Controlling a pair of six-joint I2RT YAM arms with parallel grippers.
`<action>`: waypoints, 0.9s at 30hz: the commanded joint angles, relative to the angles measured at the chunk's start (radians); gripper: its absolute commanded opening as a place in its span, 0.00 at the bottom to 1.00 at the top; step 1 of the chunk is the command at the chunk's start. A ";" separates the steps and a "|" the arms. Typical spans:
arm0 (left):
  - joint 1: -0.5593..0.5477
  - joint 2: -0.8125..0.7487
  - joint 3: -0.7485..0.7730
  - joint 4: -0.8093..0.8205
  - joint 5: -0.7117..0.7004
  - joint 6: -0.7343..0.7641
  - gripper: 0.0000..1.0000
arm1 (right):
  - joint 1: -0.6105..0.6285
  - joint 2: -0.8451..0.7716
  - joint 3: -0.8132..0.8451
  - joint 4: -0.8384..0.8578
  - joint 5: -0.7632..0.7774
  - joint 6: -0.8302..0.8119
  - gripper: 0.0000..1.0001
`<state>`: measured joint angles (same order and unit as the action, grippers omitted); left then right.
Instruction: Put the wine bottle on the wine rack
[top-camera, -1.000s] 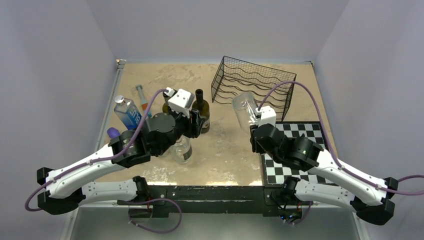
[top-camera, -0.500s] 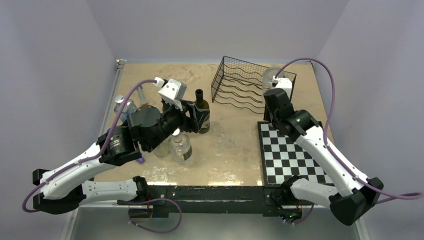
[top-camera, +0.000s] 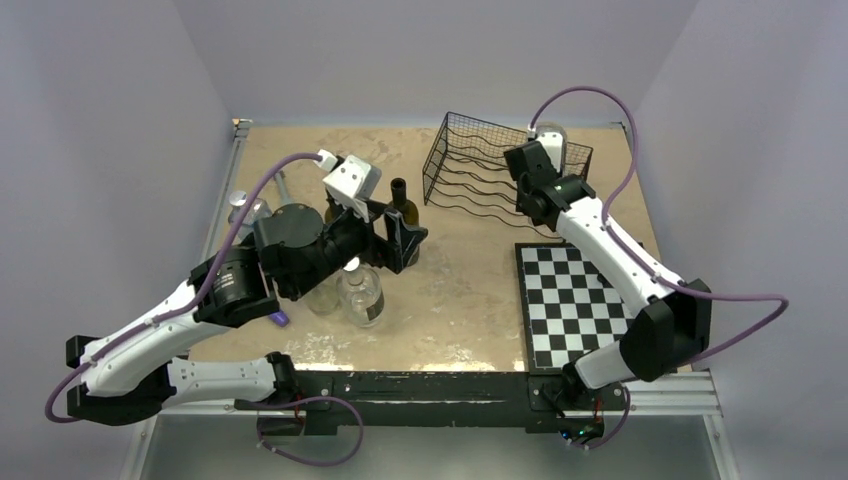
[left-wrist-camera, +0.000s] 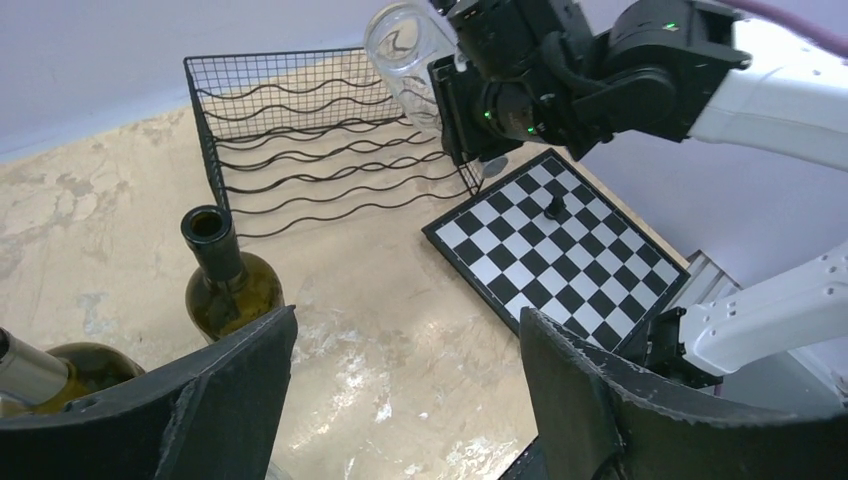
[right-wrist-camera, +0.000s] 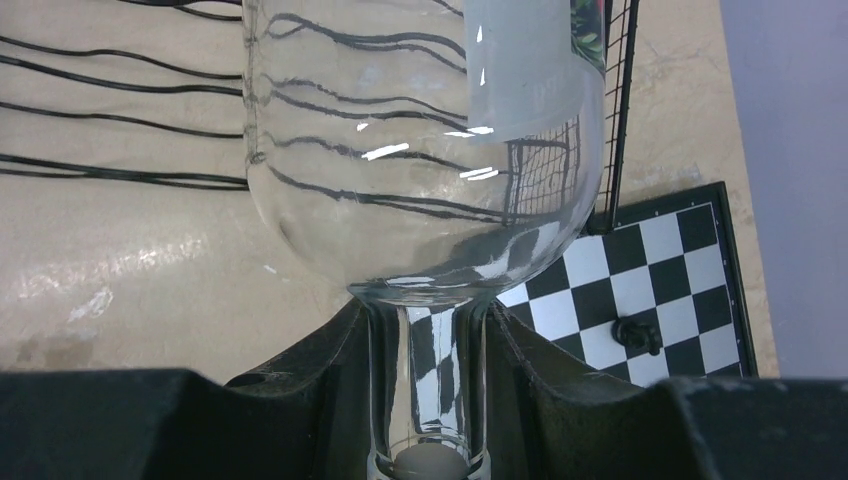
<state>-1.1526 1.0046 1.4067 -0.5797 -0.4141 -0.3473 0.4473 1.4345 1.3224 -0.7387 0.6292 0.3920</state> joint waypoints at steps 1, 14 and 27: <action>0.002 -0.016 0.085 -0.017 0.020 0.037 0.86 | -0.016 0.007 0.100 0.199 0.180 -0.006 0.00; 0.002 -0.052 0.141 -0.101 -0.014 0.057 0.95 | -0.074 0.092 0.058 0.315 0.231 -0.080 0.00; 0.002 -0.038 0.139 -0.097 -0.042 0.066 0.99 | -0.154 0.128 -0.065 0.547 0.148 -0.223 0.00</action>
<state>-1.1526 0.9592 1.5131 -0.6804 -0.4431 -0.3084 0.3088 1.5856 1.2346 -0.4572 0.7010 0.2169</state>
